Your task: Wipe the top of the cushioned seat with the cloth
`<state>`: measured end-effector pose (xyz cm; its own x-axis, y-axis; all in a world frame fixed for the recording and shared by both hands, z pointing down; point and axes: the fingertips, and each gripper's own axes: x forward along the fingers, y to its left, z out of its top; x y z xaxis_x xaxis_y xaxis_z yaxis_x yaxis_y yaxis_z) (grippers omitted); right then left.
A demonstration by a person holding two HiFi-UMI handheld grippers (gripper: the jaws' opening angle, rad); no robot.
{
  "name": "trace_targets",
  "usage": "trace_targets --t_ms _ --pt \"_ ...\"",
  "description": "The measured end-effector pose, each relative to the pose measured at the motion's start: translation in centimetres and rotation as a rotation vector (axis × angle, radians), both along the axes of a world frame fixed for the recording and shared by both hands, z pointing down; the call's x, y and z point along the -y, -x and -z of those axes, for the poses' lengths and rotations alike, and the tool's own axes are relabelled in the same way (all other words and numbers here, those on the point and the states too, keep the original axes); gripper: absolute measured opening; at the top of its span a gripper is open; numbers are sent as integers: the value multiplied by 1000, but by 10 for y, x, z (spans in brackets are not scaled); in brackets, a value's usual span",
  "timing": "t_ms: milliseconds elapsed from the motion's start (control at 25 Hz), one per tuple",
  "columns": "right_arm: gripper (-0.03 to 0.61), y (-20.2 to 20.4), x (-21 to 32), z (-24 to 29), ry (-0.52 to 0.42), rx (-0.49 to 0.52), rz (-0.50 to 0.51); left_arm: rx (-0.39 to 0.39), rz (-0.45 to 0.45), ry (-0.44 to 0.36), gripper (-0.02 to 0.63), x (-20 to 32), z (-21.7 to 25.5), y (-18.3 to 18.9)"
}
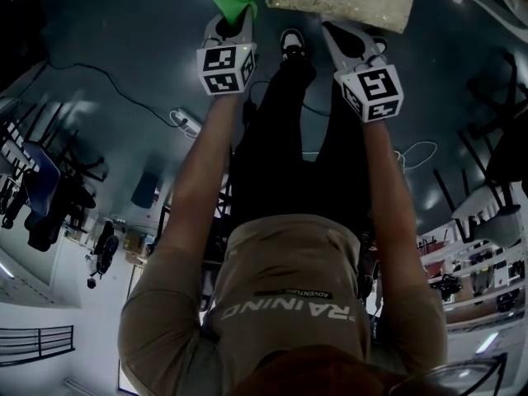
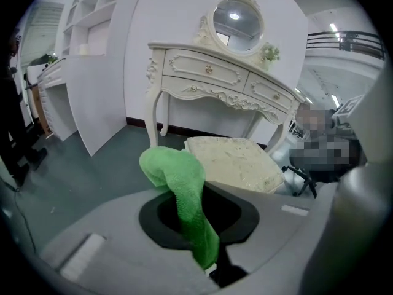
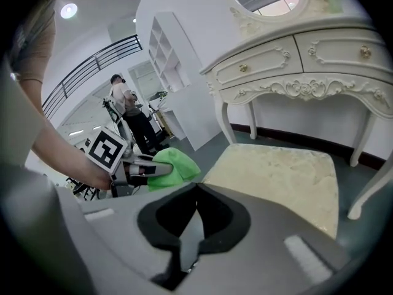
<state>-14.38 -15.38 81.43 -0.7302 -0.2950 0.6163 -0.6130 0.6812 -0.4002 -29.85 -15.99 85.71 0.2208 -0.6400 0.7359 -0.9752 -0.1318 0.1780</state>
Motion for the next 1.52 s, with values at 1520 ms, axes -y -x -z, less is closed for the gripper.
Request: trace_targets --t_ms 1520 --pt "2 -340 3 -32 38 20 -163 -89 -196 87 46 33 -44 -397"
